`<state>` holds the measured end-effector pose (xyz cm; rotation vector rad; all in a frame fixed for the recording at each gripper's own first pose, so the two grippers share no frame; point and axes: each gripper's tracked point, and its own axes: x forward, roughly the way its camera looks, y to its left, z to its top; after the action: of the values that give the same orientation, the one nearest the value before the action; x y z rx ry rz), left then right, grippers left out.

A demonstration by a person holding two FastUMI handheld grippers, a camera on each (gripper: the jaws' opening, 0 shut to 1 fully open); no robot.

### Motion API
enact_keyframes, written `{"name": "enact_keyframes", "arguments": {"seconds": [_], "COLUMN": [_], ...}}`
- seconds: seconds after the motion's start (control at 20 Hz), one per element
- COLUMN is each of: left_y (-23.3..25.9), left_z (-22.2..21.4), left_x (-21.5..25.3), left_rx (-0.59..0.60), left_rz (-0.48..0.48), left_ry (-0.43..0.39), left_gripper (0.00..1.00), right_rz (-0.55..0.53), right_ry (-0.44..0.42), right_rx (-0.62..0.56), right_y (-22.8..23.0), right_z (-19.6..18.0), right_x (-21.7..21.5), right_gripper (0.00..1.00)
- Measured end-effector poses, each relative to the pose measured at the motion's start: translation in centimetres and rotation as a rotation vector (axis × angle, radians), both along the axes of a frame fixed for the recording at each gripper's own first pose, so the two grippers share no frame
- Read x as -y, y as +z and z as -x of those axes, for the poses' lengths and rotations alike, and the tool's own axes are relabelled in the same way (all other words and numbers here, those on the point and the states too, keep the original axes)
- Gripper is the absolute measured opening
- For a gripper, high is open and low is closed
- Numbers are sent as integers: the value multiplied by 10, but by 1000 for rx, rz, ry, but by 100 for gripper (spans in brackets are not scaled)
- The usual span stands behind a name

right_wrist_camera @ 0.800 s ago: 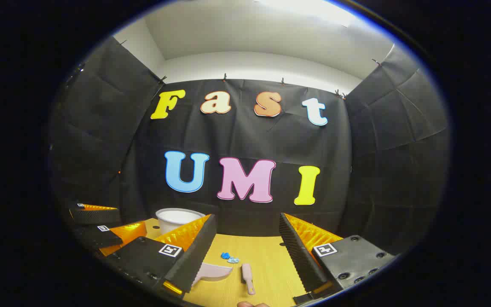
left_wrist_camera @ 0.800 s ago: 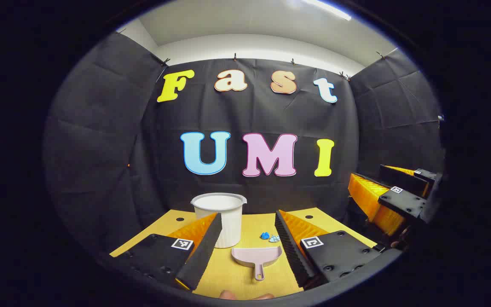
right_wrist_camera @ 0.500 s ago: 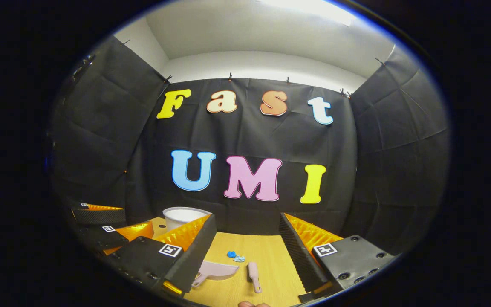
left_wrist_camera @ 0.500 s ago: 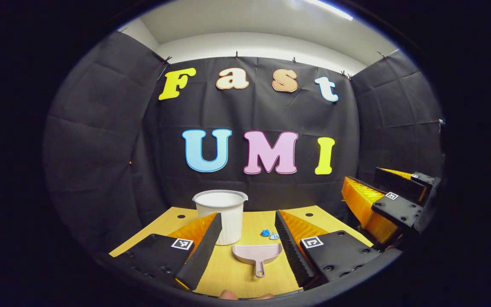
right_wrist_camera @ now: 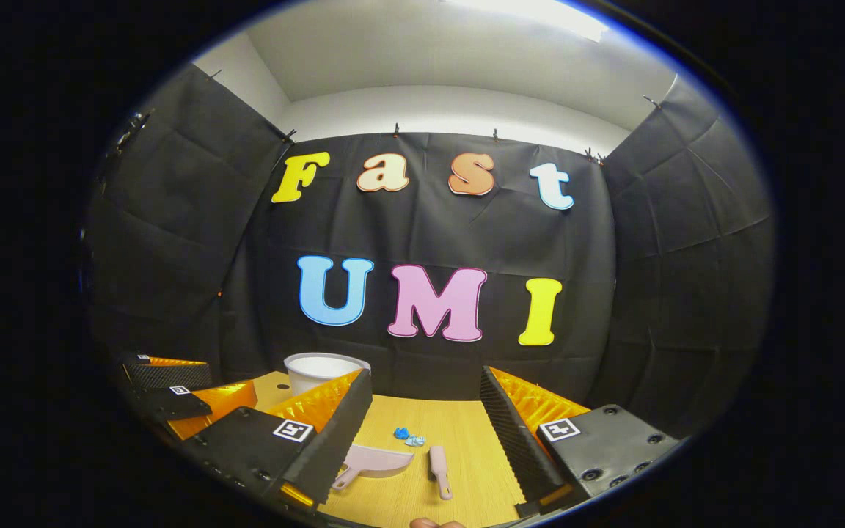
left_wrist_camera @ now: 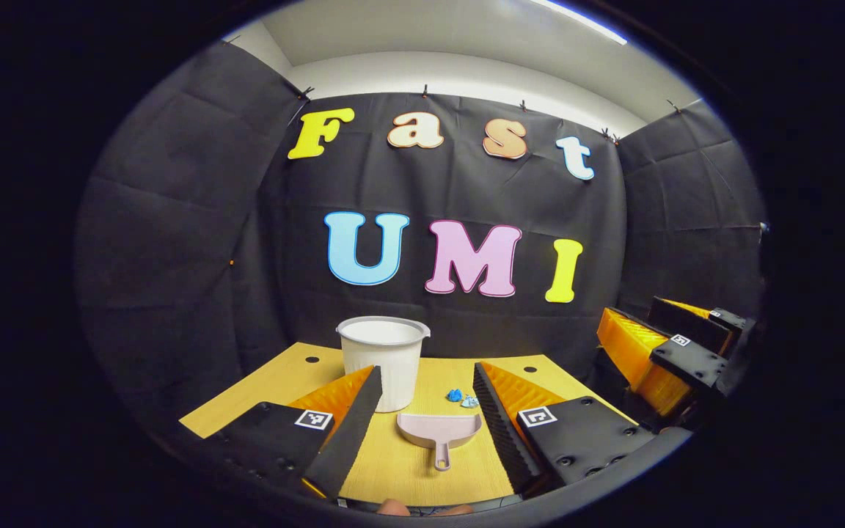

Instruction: Pick up the small broom and dustpan from the desktop, sweep the trash into the dustpan with the broom, and then empty the trash into the garbage bin.

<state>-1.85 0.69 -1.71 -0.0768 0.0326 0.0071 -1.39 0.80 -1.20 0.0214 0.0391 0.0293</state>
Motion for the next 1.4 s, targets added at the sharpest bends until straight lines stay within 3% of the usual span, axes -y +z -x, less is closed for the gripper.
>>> {"name": "enact_keyframes", "arguments": {"seconds": [0.2, 0.5, 0.65, 0.95, 1.0, 1.2, 1.25, 1.4], "left_y": [-4, -21, -16, 2, 0, -13, -18, -33], "left_z": [-1, -11, -15, -17, -18, -21, -23, -34], "left_x": [4, 7, -2, 11, 14, 23, 23, 21], "left_rx": [-5, -47, -46, 7, 2, -60, -72, -128], "left_rz": [5, 78, 60, 9, 7, 23, 20, 26], "left_ry": [-18, -57, -34, -67, -77, -91, -89, -68], "left_gripper": [75, 74, 75, 75, 74, 75, 74, 75], "right_rz": [-12, 14, 17, 9, 17, 77, 78, 79], "right_ry": [28, 3, -17, -47, -49, -55, -54, -35], "right_rx": [10, 11, 27, 42, 46, 59, 52, -5], "right_y": [2, 5, 8, 14, 15, 13, 9, -12], "right_z": [2, 1, -5, -18, -22, -23, -25, -38], "right_x": [-5, 9, 21, 35, 36, 42, 43, 42], "right_gripper": [92, 95, 95, 92, 95, 95, 92, 95]}}
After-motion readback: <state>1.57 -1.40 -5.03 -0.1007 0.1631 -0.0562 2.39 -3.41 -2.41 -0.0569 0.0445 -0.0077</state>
